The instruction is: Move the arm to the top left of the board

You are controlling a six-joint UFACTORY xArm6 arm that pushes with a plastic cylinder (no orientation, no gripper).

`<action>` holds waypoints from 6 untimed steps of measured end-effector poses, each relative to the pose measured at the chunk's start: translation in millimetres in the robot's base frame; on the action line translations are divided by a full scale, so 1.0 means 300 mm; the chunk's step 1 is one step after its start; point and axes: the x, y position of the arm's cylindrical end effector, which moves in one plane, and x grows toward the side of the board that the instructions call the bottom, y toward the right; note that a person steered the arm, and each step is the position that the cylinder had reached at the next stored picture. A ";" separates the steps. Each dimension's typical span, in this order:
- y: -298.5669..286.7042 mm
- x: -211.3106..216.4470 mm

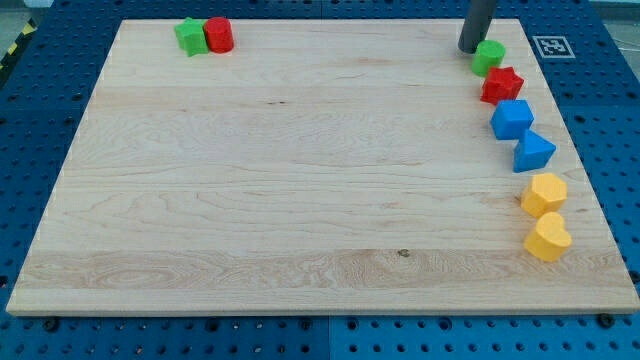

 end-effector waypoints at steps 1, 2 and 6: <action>-0.092 -0.005; -0.308 -0.087; -1.446 0.134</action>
